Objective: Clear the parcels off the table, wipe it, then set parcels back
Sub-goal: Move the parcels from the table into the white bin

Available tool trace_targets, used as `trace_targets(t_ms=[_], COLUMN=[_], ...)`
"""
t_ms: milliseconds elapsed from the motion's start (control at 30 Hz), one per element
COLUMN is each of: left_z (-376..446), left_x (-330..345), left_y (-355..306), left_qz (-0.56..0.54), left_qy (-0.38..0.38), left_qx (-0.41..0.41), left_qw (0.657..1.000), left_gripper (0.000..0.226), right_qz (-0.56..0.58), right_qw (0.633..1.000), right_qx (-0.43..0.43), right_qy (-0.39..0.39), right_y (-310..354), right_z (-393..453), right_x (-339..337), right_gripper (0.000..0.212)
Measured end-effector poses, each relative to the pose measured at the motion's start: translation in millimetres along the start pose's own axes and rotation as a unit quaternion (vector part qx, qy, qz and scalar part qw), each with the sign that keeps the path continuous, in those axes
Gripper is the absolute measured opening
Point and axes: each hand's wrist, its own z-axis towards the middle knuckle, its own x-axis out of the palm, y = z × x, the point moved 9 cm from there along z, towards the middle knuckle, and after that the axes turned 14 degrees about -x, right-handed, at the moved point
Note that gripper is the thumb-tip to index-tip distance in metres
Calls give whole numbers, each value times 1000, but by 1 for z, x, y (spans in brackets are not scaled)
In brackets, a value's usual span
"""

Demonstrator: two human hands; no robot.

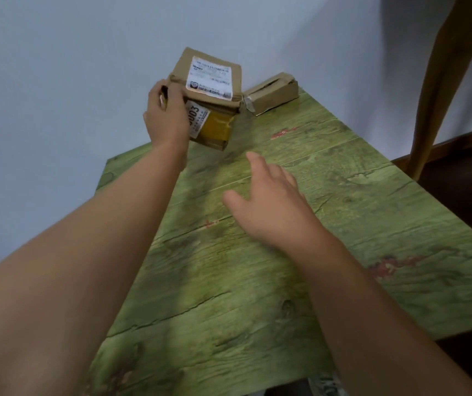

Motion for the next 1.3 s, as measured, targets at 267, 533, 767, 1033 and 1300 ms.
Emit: trace_targets(t_ms=[267, 533, 767, 1033, 1300], left_z=[-23, -38, -58, -68, -62], left_x=[-37, -76, -93, -93, -87], left_y=[3, 34, 40, 30, 27], left_qz=[-32, -110, -63, -107, 50], left_qy=[118, 254, 420, 444, 346], left_qx=[-54, -150, -199, -250, -149], left_qw=[991, 949, 883, 854, 925], left_gripper=[33, 51, 75, 49, 54], right_qz=[69, 214, 332, 448, 430], right_qw=[997, 967, 924, 885, 880], right_qx=[4, 37, 85, 78, 66], right_qy=[-30, -135, -172, -97, -188], right_y=[6, 4, 3, 18, 19], right_z=[1, 2, 3, 14, 8], right_x=[-2, -9, -6, 23, 6], right_gripper=[71, 58, 59, 76, 66])
